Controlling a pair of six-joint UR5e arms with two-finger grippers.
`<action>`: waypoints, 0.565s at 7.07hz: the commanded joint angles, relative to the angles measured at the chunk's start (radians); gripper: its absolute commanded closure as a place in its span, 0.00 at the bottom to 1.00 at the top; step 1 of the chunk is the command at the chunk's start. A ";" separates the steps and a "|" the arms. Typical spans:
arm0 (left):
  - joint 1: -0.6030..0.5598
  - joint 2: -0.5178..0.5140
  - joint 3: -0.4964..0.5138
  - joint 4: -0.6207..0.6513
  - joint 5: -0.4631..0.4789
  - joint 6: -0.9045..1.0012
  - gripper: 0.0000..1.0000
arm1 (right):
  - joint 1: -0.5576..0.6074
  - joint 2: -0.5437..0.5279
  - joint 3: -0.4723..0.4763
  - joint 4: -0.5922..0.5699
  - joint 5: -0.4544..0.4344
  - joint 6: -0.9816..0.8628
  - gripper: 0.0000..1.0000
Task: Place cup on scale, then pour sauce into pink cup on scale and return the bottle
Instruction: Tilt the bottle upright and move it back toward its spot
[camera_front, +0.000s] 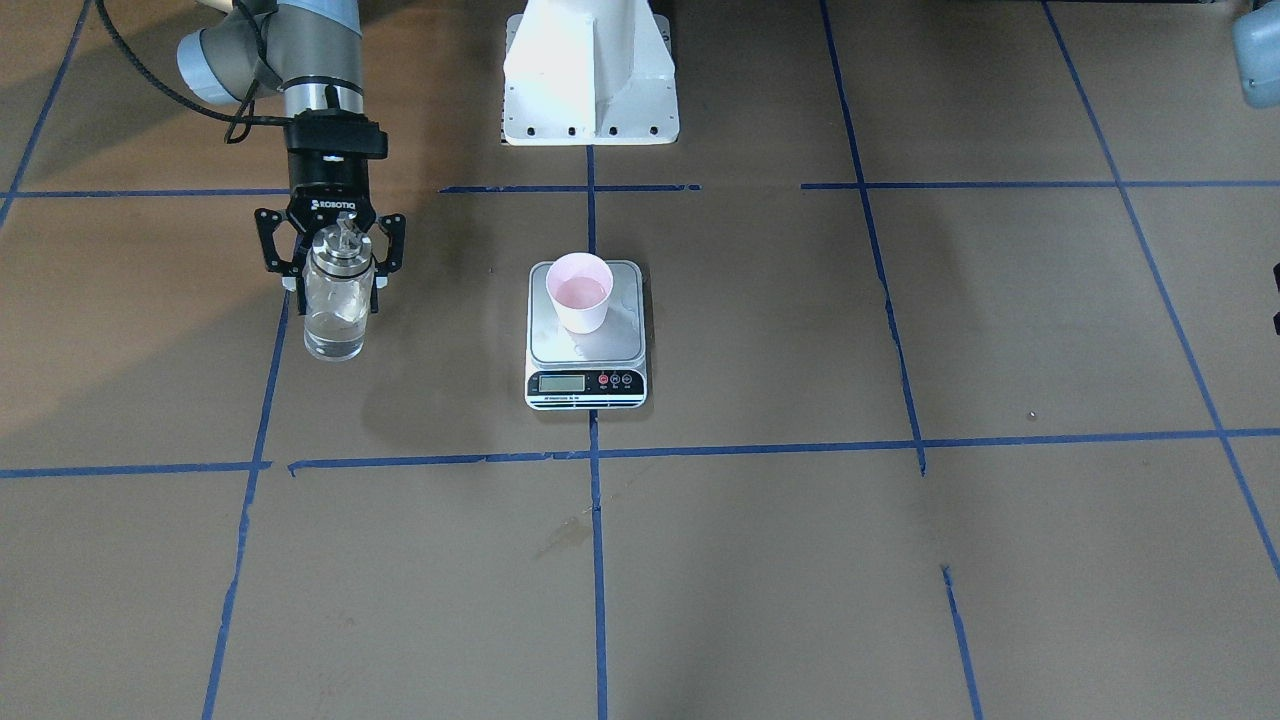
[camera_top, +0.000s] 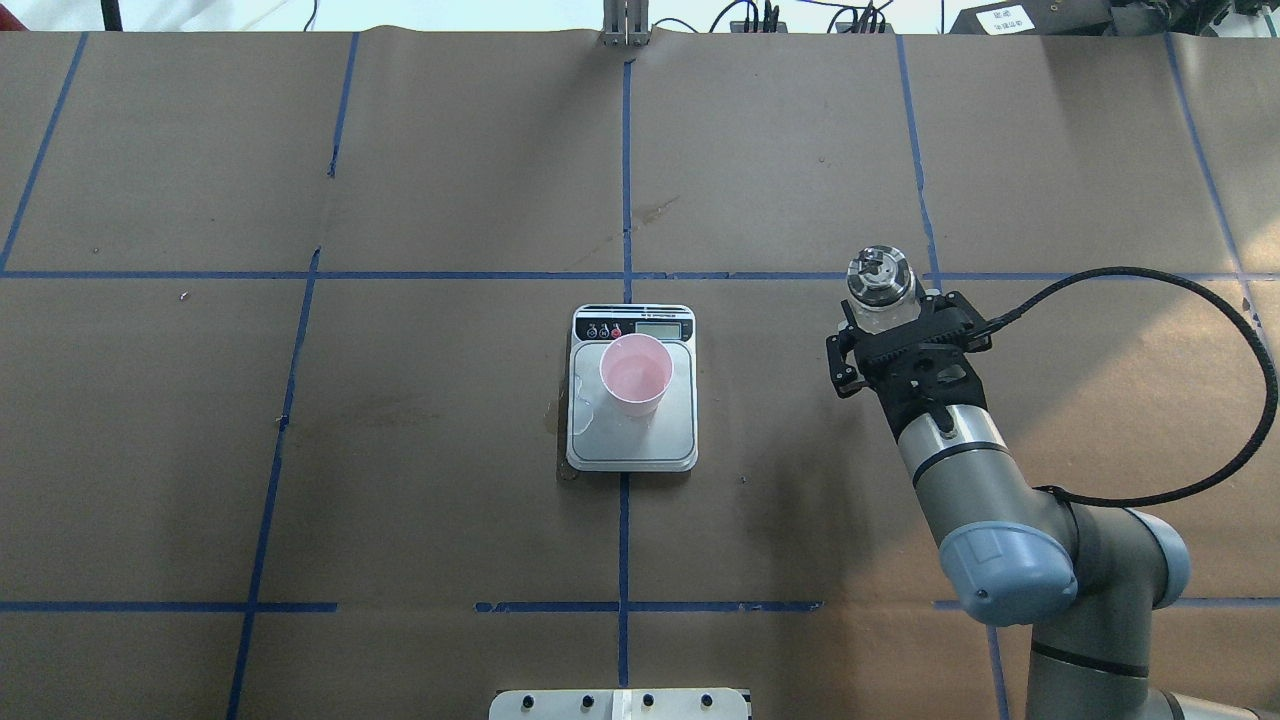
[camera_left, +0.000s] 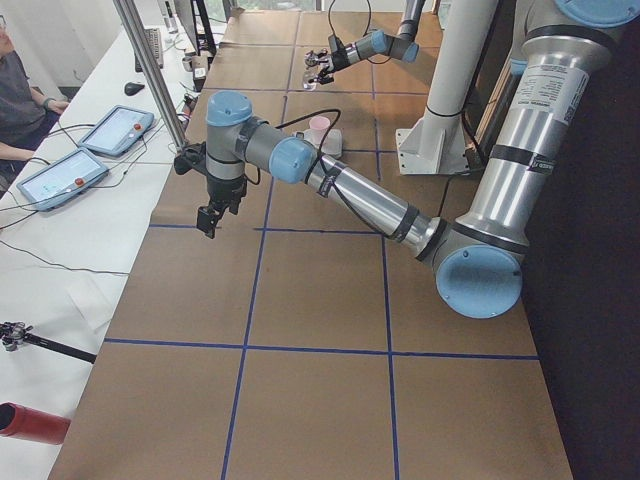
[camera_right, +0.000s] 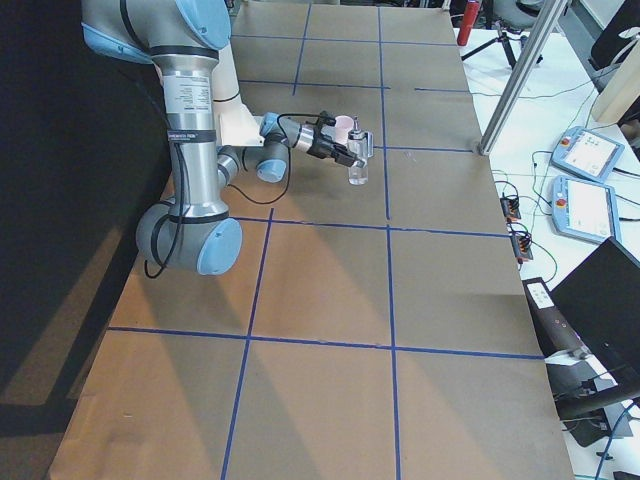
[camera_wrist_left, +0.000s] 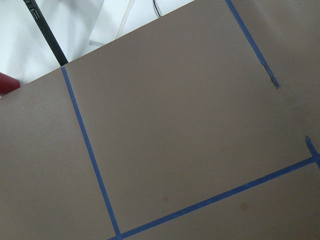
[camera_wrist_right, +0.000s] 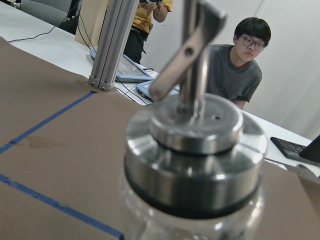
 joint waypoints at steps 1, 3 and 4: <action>-0.001 0.002 -0.030 0.000 0.002 -0.044 0.00 | 0.031 -0.055 0.001 0.018 0.090 0.308 1.00; -0.001 0.004 -0.031 0.000 0.002 -0.044 0.00 | 0.032 -0.134 -0.005 0.021 0.091 0.437 1.00; -0.001 0.004 -0.030 0.000 0.002 -0.044 0.00 | 0.043 -0.147 -0.008 0.021 0.088 0.439 1.00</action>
